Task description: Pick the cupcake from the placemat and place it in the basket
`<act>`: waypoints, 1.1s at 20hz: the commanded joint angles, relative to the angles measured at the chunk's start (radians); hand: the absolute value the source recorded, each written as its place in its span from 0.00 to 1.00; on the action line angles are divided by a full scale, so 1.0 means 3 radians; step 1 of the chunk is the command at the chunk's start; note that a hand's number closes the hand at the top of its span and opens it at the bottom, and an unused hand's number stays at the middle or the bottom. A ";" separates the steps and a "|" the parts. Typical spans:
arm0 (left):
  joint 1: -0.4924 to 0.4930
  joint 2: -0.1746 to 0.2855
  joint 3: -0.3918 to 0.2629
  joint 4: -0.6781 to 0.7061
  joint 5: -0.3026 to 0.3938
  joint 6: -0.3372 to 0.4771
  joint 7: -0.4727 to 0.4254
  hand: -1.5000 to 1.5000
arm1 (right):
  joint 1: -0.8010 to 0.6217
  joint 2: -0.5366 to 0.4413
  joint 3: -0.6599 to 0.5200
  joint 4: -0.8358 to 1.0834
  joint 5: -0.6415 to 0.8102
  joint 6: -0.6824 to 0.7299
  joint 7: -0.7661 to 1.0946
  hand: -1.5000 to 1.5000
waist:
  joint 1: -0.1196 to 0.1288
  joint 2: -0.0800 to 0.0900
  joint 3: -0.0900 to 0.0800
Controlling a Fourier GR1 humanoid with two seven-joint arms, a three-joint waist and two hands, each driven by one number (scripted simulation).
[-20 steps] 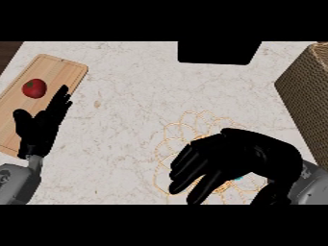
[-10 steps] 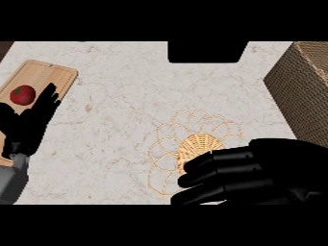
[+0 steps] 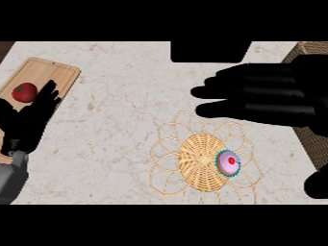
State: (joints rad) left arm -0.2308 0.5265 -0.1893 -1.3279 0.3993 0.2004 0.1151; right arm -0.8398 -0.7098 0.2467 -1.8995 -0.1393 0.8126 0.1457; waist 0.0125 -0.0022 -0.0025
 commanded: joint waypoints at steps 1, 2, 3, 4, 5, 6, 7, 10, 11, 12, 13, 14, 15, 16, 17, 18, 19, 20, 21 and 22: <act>-0.0060 0.0090 0.0066 -0.0071 0.0003 -0.0070 0.0114 0.50 | -0.0349 -0.0199 0.0027 0.0445 -0.0160 0.0564 0.0043 0.00 | 0.0019 0.0010 0.0003; -0.0089 -0.0198 -0.0063 0.0045 -0.0125 0.0142 0.0035 0.50 | -0.0394 -0.0140 0.0113 0.0495 -0.0100 0.0637 0.0021 0.00 | -0.0001 0.0018 0.0003; -0.0129 -0.0134 -0.0044 -0.0046 -0.0150 0.0161 0.0144 0.50 | -0.0308 -0.0182 0.0076 0.0497 -0.0177 0.0762 -0.0029 0.00 | -0.0015 0.0010 0.0006; -0.0014 -0.0053 0.0049 0.0028 -0.0058 -0.0068 0.0021 0.50 | -0.0323 -0.0218 -0.0038 0.0596 -0.0154 0.0894 -0.0204 0.00 | -0.0005 0.0015 0.0006; 0.0139 -0.0007 0.0052 -0.0168 -0.0041 -0.0042 0.0053 0.50 | -0.0377 -0.0351 -0.0121 0.0782 -0.0171 0.1051 -0.0302 0.00 | 0.0032 0.0013 0.0008; 0.0060 -0.0028 0.0108 0.0016 -0.0084 -0.0048 -0.0006 0.50 | -0.0322 -0.0348 -0.0140 0.0699 -0.0245 0.1108 -0.0303 0.00 | -0.0015 0.0011 0.0007; -0.0112 -0.0109 0.0061 0.0049 -0.0106 -0.0033 0.0056 0.50 | -0.0386 -0.0384 -0.0276 0.0950 -0.0153 0.1217 -0.0570 0.00 | -0.0007 0.0025 0.0008; 0.0036 -0.0028 0.0108 -0.0079 -0.0047 -0.0157 0.0077 0.50 | -0.0398 -0.0433 -0.0364 0.1253 -0.0229 0.1334 -0.0802 0.00 | 0.0027 0.0024 0.0009; 0.0000 -0.0074 0.0149 0.0057 -0.0126 -0.0059 -0.0021 0.50 | -0.0153 -0.0413 -0.0333 0.1124 -0.0096 0.1291 -0.0923 0.00 | -0.0001 0.0028 0.0011; 0.0234 -0.0046 0.0115 -0.0197 -0.0123 -0.0049 0.0015 0.50 | -0.0014 -0.0498 -0.0365 0.1024 -0.0136 0.1303 -0.0924 0.00 | 0.0006 0.0011 0.0013; 0.0034 -0.0009 0.0191 -0.0113 -0.0060 -0.0122 0.0140 0.50 | 0.0024 -0.0415 -0.0457 0.1035 -0.0100 0.1196 -0.1052 0.00 | -0.0011 0.0018 0.0013; -0.0030 0.0035 0.0257 -0.0024 -0.0013 -0.0208 0.0141 0.50 | 0.0008 -0.0354 -0.0484 0.1196 -0.0047 0.1137 -0.1109 0.00 | 0.0003 0.0028 0.0013; 0.0097 -0.0078 0.0149 -0.0157 -0.0149 -0.0050 0.0075 0.50 | 0.0263 -0.0316 -0.0521 0.1001 0.0087 0.1013 -0.1231 0.00 | -0.0007 0.0021 0.0016; 0.0098 -0.0041 0.0195 -0.0022 -0.0116 -0.0195 0.0000 0.50 | 0.0432 -0.0311 -0.0549 0.0898 0.0088 0.0955 -0.1244 0.00 | -0.0034 0.0019 0.0014; -0.0032 -0.0002 0.0240 -0.0175 -0.0062 -0.0136 0.0233 0.50 | 0.0339 -0.0269 -0.0523 0.1074 0.0141 0.1010 -0.1314 0.00 | 0.0000 0.0024 0.0015; 0.0112 -0.0116 0.0184 -0.0144 -0.0114 -0.0130 0.0042 0.50 | 0.0430 -0.0303 -0.0553 0.1029 0.0247 0.1035 -0.1468 0.00 | 0.0003 0.0027 0.0016; 0.0127 -0.0068 0.0165 -0.0222 -0.0148 -0.0135 0.0072 0.50 | 0.0501 -0.0221 -0.0470 0.1032 0.0380 0.0952 -0.1537 0.00 | 0.0027 0.0032 0.0018; 0.0069 -0.0089 0.0207 0.0011 -0.0130 -0.0244 -0.0042 0.50 | 0.0405 -0.0167 -0.0389 0.1143 0.0499 0.0933 -0.1570 0.00 | 0.0031 0.0045 0.0014; -0.0113 -0.0045 0.0329 0.0283 -0.0057 -0.0377 -0.0079 0.50 | 0.0624 -0.0198 -0.0401 0.0876 0.0498 0.0861 -0.1638 0.00 | -0.0044 0.0040 0.0013; -0.0053 -0.0101 0.0230 -0.0080 -0.0133 -0.0142 0.0174 0.50 | 0.0626 -0.0081 -0.0295 0.0931 0.0681 0.0744 -0.1661 0.00 | 0.0008 0.0029 0.0016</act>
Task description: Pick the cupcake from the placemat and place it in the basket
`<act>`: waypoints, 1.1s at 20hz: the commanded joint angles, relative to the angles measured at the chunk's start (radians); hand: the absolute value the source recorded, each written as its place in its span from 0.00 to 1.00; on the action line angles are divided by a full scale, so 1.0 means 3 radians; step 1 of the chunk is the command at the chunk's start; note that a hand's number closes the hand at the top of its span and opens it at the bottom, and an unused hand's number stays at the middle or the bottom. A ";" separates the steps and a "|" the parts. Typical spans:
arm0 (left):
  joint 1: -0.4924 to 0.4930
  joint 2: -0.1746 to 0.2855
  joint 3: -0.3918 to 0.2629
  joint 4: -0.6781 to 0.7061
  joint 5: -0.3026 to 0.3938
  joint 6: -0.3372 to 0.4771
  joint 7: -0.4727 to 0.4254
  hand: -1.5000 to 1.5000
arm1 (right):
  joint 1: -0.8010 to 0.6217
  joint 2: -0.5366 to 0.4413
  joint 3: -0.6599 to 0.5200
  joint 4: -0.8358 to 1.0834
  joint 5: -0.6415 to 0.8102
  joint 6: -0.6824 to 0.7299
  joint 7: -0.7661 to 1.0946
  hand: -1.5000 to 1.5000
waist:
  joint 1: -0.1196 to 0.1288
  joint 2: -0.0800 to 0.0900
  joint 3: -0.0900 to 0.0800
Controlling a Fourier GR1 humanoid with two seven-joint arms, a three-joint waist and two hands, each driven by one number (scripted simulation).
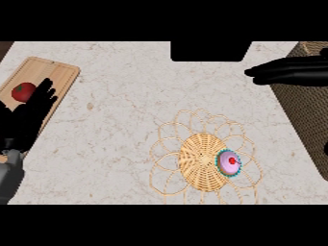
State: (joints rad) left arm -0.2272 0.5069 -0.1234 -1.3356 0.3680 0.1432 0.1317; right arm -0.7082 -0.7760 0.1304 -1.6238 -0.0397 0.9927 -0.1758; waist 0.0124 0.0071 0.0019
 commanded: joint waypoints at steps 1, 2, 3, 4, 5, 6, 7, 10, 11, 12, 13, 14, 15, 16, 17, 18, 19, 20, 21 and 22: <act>-0.0021 -0.0050 -0.0019 -0.0170 -0.0035 0.0080 0.0193 0.50 | 0.0313 0.0109 0.0051 0.0011 0.0388 0.0095 -0.0723 0.00 | 0.0008 -0.0006 0.0003; 0.0095 -0.0078 -0.0020 -0.0128 -0.0048 0.0051 0.0080 0.50 | 0.0371 0.0271 0.0218 -0.0077 0.0484 -0.0069 -0.0647 0.00 | 0.0017 -0.0007 0.0001; 0.0033 -0.0019 0.0023 -0.0090 -0.0052 0.0010 0.0079 0.50 | 0.0515 0.0263 0.0184 -0.0020 0.0599 -0.0180 -0.0867 0.00 | 0.0010 0.0001 0.0003; -0.0025 -0.0055 0.0054 -0.0026 -0.0052 0.0003 0.0097 0.50 | 0.0434 0.0297 0.0173 0.0061 0.0645 -0.0227 -0.0909 0.00 | 0.0000 -0.0004 -0.0001; 0.0034 -0.0022 0.0058 -0.0138 -0.0044 -0.0016 0.0102 0.50 | 0.0690 0.0354 0.0311 -0.0121 0.0735 -0.0360 -0.0903 0.00 | -0.0010 -0.0012 0.0000; -0.0069 -0.0154 -0.0029 0.0027 -0.0178 0.0118 0.0063 0.50 | 0.0634 0.0528 0.0514 -0.0016 0.0929 -0.0536 -0.0891 0.00 | 0.0000 0.0003 0.0000; -0.0049 -0.0141 -0.0042 -0.0149 -0.0172 0.0147 0.0201 0.50 | 0.0815 0.0288 0.0334 -0.0011 0.0873 -0.0482 -0.1212 0.00 | -0.0022 -0.0010 0.0002; -0.0058 -0.0096 0.0064 0.0001 -0.0135 0.0006 0.0120 0.50 | 0.0732 0.0571 0.0590 0.0317 0.1037 -0.0753 -0.1278 0.00 | 0.0012 -0.0003 -0.0002; -0.0053 -0.0140 0.0038 0.0022 -0.0140 -0.0035 0.0072 0.50 | 0.0800 0.0650 0.0626 0.0308 0.0989 -0.0814 -0.1250 0.00 | -0.0003 -0.0007 -0.0003; -0.0056 -0.0153 0.0017 -0.0038 -0.0203 0.0058 0.0156 0.50 | 0.0765 0.0739 0.0664 0.0428 0.1005 -0.0868 -0.1227 0.00 | 0.0005 -0.0009 -0.0003; 0.0175 -0.0101 0.0064 -0.0234 -0.0128 -0.0008 0.0147 0.50 | 0.0866 0.0740 0.0702 0.0301 0.0979 -0.0867 -0.1201 0.00 | 0.0011 -0.0022 -0.0003; 0.0008 -0.0095 0.0150 0.0129 -0.0138 -0.0142 -0.0052 0.50 | 0.0905 0.0811 0.0832 0.0380 0.1136 -0.0987 -0.1277 0.00 | -0.0015 -0.0009 -0.0005; -0.0046 -0.0135 0.0103 -0.0086 -0.0190 -0.0003 0.0169 0.50 | 0.0786 0.0862 0.0958 0.0534 0.1379 -0.1071 -0.1292 0.00 | 0.0003 -0.0013 -0.0004; -0.0072 -0.0156 0.0073 -0.0173 -0.0221 0.0000 0.0285 0.50 | 0.0675 0.0901 0.0933 0.0595 0.1393 -0.1037 -0.1227 0.00 | -0.0003 -0.0017 -0.0005; -0.0019 -0.0115 0.0178 -0.0044 -0.0197 -0.0072 0.0131 0.50 | 0.0923 0.0806 0.1030 0.0504 0.1519 -0.1144 -0.1402 0.00 | -0.0018 -0.0018 -0.0005; 0.0095 -0.0118 0.0200 -0.0098 -0.0210 -0.0101 0.0088 0.50 | 0.0795 0.0801 0.1012 0.0637 0.1619 -0.1147 -0.1397 0.00 | -0.0008 -0.0019 -0.0005; 0.0104 -0.0198 0.0175 0.0039 -0.0216 -0.0143 -0.0046 0.50 | 0.0582 0.0976 0.1104 0.0744 0.1658 -0.1157 -0.1223 0.00 | 0.0003 -0.0014 -0.0007; -0.0166 -0.0249 0.0202 0.0198 -0.0283 -0.0056 0.0072 0.50 | 0.0751 0.0686 0.0987 0.0679 0.1645 -0.1070 -0.1472 0.00 | -0.0038 -0.0016 -0.0006; 0.0027 -0.0167 0.0149 -0.0118 -0.0319 -0.0050 0.0203 0.50 | 0.0754 0.0848 0.1146 0.0753 0.1784 -0.1208 -0.1429 0.00 | -0.0010 -0.0020 -0.0005; 0.0021 -0.0138 0.0237 -0.0047 -0.0236 -0.0182 0.0114 0.50 | 0.0613 0.0975 0.1204 0.0836 0.1830 -0.1208 -0.1336 0.00 | -0.0002 -0.0018 -0.0006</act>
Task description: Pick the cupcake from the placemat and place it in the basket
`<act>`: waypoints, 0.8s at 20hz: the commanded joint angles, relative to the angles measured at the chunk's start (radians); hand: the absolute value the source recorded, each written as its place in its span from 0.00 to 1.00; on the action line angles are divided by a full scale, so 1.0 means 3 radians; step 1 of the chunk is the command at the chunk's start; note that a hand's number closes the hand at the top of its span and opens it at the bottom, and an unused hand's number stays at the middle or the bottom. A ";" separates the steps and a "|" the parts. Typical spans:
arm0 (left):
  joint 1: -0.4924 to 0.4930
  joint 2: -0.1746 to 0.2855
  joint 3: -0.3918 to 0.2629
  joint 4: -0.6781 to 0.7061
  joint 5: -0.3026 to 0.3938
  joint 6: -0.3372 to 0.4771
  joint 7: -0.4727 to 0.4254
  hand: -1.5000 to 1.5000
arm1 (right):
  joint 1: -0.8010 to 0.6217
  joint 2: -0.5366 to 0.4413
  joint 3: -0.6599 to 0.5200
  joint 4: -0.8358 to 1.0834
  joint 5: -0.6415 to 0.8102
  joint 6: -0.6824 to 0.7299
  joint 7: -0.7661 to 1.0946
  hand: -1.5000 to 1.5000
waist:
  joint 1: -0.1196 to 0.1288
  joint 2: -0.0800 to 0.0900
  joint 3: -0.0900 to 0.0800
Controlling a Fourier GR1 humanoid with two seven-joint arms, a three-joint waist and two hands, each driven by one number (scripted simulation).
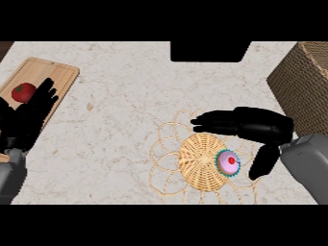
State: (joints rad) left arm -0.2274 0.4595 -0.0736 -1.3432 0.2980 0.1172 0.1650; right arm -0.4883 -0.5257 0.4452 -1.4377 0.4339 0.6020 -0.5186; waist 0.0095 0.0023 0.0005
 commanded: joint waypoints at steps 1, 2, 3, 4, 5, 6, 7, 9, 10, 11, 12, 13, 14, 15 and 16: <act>0.0043 -0.0041 0.0025 -0.0090 -0.0075 0.0020 0.0050 0.50 | -0.0103 0.0086 0.0217 0.0378 0.0398 -0.0022 -0.0375 0.00 | 0.0013 0.0000 0.0000; 0.0103 -0.0147 -0.0008 -0.0030 -0.0103 -0.0009 -0.0036 0.50 | -0.0053 0.0025 0.0156 0.0185 0.0342 0.0108 -0.0288 0.00 | -0.0012 -0.0005 -0.0001; 0.0125 -0.0019 0.0093 -0.0307 -0.0053 -0.0029 0.0173 0.50 | 0.0103 0.0058 0.0179 0.0144 0.0447 -0.0039 -0.0308 0.00 | -0.0011 -0.0010 0.0000; -0.0206 -0.0093 0.0124 0.0118 -0.0075 -0.0045 0.0103 0.50 | -0.0187 0.0105 0.0182 0.0512 0.0487 -0.0011 -0.0450 0.00 | -0.0012 0.0003 -0.0001; 0.0259 -0.0094 0.0046 -0.0435 -0.0110 0.0005 0.0197 0.50 | -0.0034 0.0026 0.0113 0.0391 0.0496 -0.0025 -0.0481 0.00 | 0.0002 -0.0010 0.0000; 0.0155 -0.0078 0.0084 -0.0349 -0.0124 -0.0028 0.0177 0.50 | -0.0050 0.0146 0.0214 0.0560 0.0613 -0.0201 -0.0598 0.00 | 0.0003 -0.0005 0.0000; 0.0258 -0.0100 0.0127 -0.0272 -0.0095 -0.0088 0.0033 0.50 | -0.0075 0.0055 0.0181 0.0664 0.0605 -0.0217 -0.0790 0.00 | 0.0007 -0.0002 0.0000; -0.0042 -0.0050 0.0251 0.0060 -0.0090 -0.0209 0.0086 0.50 | -0.0173 0.0163 0.0113 0.0573 0.0558 -0.0066 -0.0586 0.00 | -0.0020 -0.0003 -0.0002; 0.0041 -0.0098 0.0210 -0.0027 -0.0153 -0.0180 0.0034 0.50 | -0.0234 0.0163 0.0071 0.0705 0.0551 -0.0058 -0.0687 0.00 | -0.0011 -0.0003 -0.0001; -0.0029 -0.0240 0.0149 0.0124 -0.0236 -0.0061 -0.0040 0.50 | 0.0012 0.0112 0.0187 0.0539 0.0568 -0.0133 -0.0697 0.00 | -0.0034 -0.0003 -0.0002; 0.0215 -0.0181 0.0114 -0.0324 -0.0231 -0.0041 0.0150 0.50 | 0.0089 0.0020 0.0131 0.0352 0.0515 -0.0090 -0.0708 0.00 | -0.0021 -0.0013 -0.0001; 0.0196 -0.0141 0.0183 -0.0113 -0.0173 -0.0184 -0.0018 0.50 | 0.0005 -0.0190 0.0067 0.0681 0.0507 -0.0159 -0.1099 0.00 | -0.0010 -0.0003 -0.0001; 0.0245 -0.0124 0.0222 -0.0192 -0.0148 -0.0193 0.0005 0.50 | -0.0225 0.0096 0.0112 0.0712 0.0447 0.0036 -0.0759 0.00 | 0.0010 -0.0004 -0.0002; 0.0081 -0.0136 0.0251 0.0087 -0.0178 -0.0224 -0.0070 0.50 | -0.0026 -0.0036 0.0173 0.0520 0.0424 0.0027 -0.0851 0.00 | -0.0032 -0.0003 -0.0003; 0.0158 -0.0202 0.0173 -0.0090 -0.0248 -0.0107 -0.0020 0.50 | -0.0019 -0.0125 0.0178 0.0595 0.0388 0.0027 -0.1001 0.00 | -0.0017 -0.0005 -0.0001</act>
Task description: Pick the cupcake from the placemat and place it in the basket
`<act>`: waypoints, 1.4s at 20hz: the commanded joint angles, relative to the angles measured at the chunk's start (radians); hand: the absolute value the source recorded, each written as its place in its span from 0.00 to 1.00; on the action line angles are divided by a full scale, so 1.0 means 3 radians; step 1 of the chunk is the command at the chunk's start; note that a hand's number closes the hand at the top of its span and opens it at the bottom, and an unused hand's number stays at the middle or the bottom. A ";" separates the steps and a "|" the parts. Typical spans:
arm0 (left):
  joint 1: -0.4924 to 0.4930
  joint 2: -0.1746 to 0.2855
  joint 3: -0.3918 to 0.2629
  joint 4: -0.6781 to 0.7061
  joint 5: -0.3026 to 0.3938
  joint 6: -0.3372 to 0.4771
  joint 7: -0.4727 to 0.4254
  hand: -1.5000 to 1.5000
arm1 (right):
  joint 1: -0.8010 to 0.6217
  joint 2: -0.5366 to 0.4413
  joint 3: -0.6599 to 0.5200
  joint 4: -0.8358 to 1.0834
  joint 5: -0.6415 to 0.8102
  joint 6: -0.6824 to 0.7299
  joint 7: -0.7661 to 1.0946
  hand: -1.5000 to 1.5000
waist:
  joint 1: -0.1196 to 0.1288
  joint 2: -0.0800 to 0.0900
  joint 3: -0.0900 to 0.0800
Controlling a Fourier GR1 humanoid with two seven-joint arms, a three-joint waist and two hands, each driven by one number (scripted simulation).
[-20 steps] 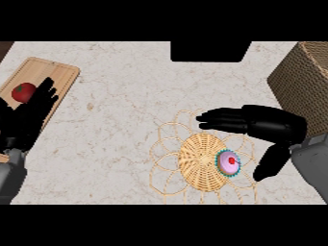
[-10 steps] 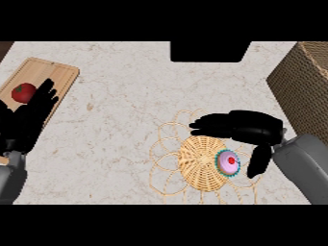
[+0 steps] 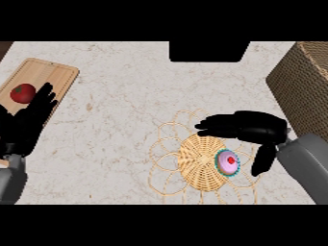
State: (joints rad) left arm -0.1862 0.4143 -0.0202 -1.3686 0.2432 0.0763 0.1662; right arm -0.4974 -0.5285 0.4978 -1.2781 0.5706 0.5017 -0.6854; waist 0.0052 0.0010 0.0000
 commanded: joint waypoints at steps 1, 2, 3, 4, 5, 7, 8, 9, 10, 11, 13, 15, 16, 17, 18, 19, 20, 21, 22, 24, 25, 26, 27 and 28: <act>-0.0031 -0.0111 -0.0068 -0.0109 -0.0112 0.0118 0.0109 0.50 | 0.0049 -0.0094 0.0049 0.0081 -0.0025 0.0245 -0.0505 0.00 | -0.0001 -0.0001 0.0001; -0.0061 -0.0053 0.0032 0.0098 -0.0073 -0.0004 -0.0037 0.50 | -0.0139 -0.0113 -0.0005 0.0175 -0.0086 0.0366 -0.0519 0.00 | 0.0005 0.0005 0.0000; -0.0131 -0.0088 0.0004 0.0105 -0.0089 0.0010 0.0022 0.50 | -0.0140 -0.0166 -0.0010 0.0123 -0.0125 0.0407 -0.0518 0.00 | -0.0006 0.0003 0.0000; -0.0087 -0.0079 0.0031 0.0095 -0.0056 -0.0037 0.0028 0.50 | 0.0029 -0.0033 0.0134 0.0031 -0.0028 0.0207 -0.0438 0.00 | -0.0008 0.0000 0.0000; -0.0052 -0.0032 0.0002 -0.0240 -0.0005 -0.0026 0.0273 0.50 | 0.0006 -0.0098 0.0175 0.0337 0.0054 0.0047 -0.0681 0.00 | 0.0035 0.0002 0.0004; -0.0047 -0.0040 0.0075 -0.0005 -0.0098 -0.0030 0.0099 0.50 | -0.0016 0.0002 0.0219 0.0006 0.0055 0.0200 -0.0314 0.00 | -0.0004 -0.0003 -0.0001; 0.0013 -0.0152 0.0034 -0.0029 -0.0127 -0.0020 0.0023 0.50 | -0.0076 -0.0018 0.0103 0.0169 0.0061 0.0154 -0.0448 0.00 | 0.0002 -0.0001 0.0000; -0.0118 -0.0053 0.0179 0.0283 -0.0052 -0.0216 -0.0108 0.50 | -0.0185 0.0055 0.0111 0.0339 0.0166 0.0050 -0.0470 0.00 | 0.0001 0.0005 -0.0001; -0.0215 -0.0185 0.0079 0.0223 -0.0173 -0.0028 0.0026 0.50 | 0.0072 -0.0079 0.0116 -0.0065 0.0117 0.0113 -0.0354 0.00 | -0.0028 -0.0003 -0.0001; 0.0025 -0.0071 0.0135 -0.0120 -0.0119 -0.0064 0.0158 0.50 | 0.0031 -0.0096 0.0082 0.0324 0.0215 -0.0070 -0.0591 0.00 | 0.0008 -0.0002 0.0001; -0.0009 -0.0034 0.0200 -0.0052 -0.0115 -0.0161 0.0094 0.50 | 0.0244 -0.0060 0.0175 0.0101 0.0324 -0.0224 -0.0516 0.00 | -0.0006 -0.0005 0.0001; -0.0190 -0.0259 0.0078 0.0136 -0.0299 0.0005 0.0030 0.50 | 0.0097 0.0091 0.0191 0.0305 0.0442 -0.0247 -0.0492 0.00 | -0.0010 0.0001 0.0000; 0.0059 -0.0270 0.0060 -0.0146 -0.0261 -0.0032 0.0081 0.50 | -0.0023 0.0096 0.0115 0.0366 0.0445 -0.0155 -0.0486 0.00 | 0.0008 -0.0003 0.0000; -0.0115 -0.0171 0.0175 -0.0010 -0.0244 -0.0117 0.0167 0.50 | -0.0023 0.0234 0.0087 0.0324 0.0507 -0.0178 -0.0368 0.00 | -0.0003 -0.0002 0.0000; -0.0174 -0.0187 0.0224 0.0047 -0.0204 -0.0148 0.0148 0.50 | 0.0063 0.0150 0.0069 0.0221 0.0477 -0.0106 -0.0391 0.00 | -0.0012 -0.0003 0.0000; -0.0085 -0.0214 0.0192 0.0028 -0.0201 -0.0182 0.0106 0.50 | -0.0011 0.0253 0.0157 0.0349 0.0569 -0.0185 -0.0396 0.00 | -0.0001 -0.0001 0.0000; 0.0040 -0.0265 0.0116 -0.0182 -0.0272 -0.0063 0.0148 0.50 | 0.0150 0.0049 0.0233 0.0415 0.0685 -0.0484 -0.0718 1.00 | 0.0007 -0.0002 0.0001; -0.0024 -0.0189 0.0160 -0.0083 -0.0275 -0.0068 0.0163 0.50 | 0.0286 -0.0056 0.0454 -0.0138 0.0801 -0.0467 -0.0468 1.00 | -0.0033 -0.0015 -0.0001; -0.0031 -0.0253 0.0151 -0.0109 -0.0278 -0.0084 0.0167 0.50 | 0.0080 0.0125 0.0334 0.0246 0.0804 -0.0474 -0.0612 1.00 | 0.0002 -0.0002 0.0001; -0.0187 -0.0191 0.0268 0.0063 -0.0229 -0.0205 0.0165 0.50 | 0.0170 0.0092 0.0285 0.0400 0.0923 -0.0666 -0.0787 1.00 | -0.0010 0.0001 0.0000; -0.0134 -0.0152 0.0323 -0.0010 -0.0234 -0.0233 0.0212 0.50 | 0.0160 0.0195 0.0243 0.0142 0.0916 -0.0401 -0.0514 1.00 | -0.0012 -0.0004 0.0000; 0.0026 -0.0143 0.0285 -0.0129 -0.0220 -0.0309 0.0164 0.50 | 0.0120 0.0350 0.0335 0.0443 0.1049 -0.0634 -0.0556 1.00 | 0.0007 -0.0002 0.0000; -0.0089 -0.0251 0.0279 -0.0052 -0.0336 -0.0134 0.0201 0.50 | 0.0189 0.0225 0.0196 0.0216 0.0945 -0.0451 -0.0648 1.00 | -0.0012 -0.0004 0.0000; -0.0134 -0.0285 0.0280 0.0033 -0.0317 -0.0186 0.0161 0.50 | 0.0194 0.0280 0.0243 0.0335 0.1068 -0.0589 -0.0687 1.00 | -0.0011 -0.0002 0.0000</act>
State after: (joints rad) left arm -0.2121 0.3493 0.0546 -1.3777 0.1620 0.0236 0.2157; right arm -0.4545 -0.4623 0.5753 -1.2039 0.8359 0.3117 -0.8248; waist 0.0043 -0.0022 -0.0008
